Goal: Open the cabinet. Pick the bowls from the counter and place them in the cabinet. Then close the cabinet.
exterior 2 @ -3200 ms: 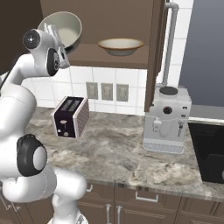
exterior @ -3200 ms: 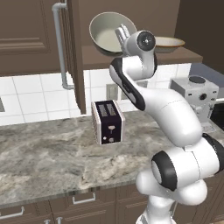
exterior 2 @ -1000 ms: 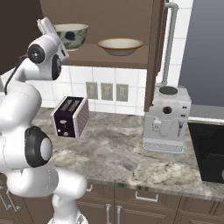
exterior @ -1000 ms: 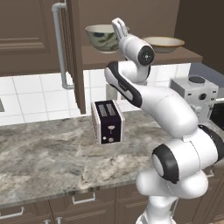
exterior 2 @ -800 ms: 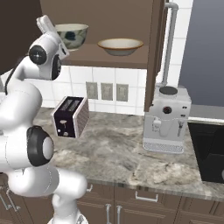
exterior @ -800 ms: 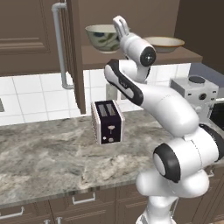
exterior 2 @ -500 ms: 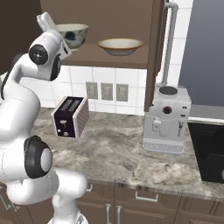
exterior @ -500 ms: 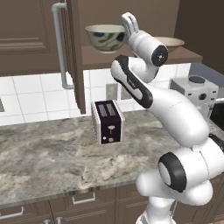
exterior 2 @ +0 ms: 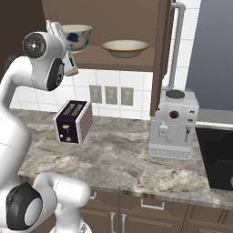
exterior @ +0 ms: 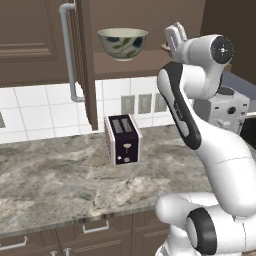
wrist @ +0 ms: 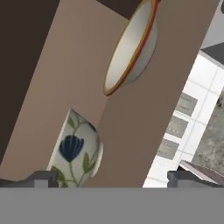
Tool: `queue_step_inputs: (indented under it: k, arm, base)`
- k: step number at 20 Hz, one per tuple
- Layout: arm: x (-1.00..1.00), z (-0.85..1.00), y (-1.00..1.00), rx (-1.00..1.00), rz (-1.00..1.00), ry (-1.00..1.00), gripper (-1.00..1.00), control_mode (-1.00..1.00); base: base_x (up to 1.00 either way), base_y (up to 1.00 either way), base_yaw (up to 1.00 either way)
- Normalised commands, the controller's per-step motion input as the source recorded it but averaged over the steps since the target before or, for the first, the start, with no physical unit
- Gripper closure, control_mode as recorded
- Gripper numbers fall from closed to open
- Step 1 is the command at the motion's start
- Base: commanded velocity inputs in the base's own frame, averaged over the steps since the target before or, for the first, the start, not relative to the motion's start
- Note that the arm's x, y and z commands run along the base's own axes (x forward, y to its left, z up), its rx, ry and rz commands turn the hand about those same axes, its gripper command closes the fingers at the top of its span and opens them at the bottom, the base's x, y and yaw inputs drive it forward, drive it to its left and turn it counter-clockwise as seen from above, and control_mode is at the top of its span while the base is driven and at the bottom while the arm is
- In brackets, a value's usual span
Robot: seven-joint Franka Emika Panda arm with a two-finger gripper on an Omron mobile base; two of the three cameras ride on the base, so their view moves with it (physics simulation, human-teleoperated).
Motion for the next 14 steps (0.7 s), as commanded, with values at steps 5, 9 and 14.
queue_step_inputs:
  k: [5, 9, 14]
  arm:
    - [-0.86, 0.0, -0.12, 0.0, -0.03, 0.02, -1.0, -1.0]
    - [-0.76, 0.0, -0.08, 0.0, -0.03, 0.0, -1.0, -1.0]
    - [-0.38, 0.0, -0.17, 0.0, -0.03, 0.01, -1.0, -1.0]
  base:
    - [0.0, 0.0, 0.0]
    - [0.0, 0.0, 0.0]
    - [0.0, 0.0, 0.0]
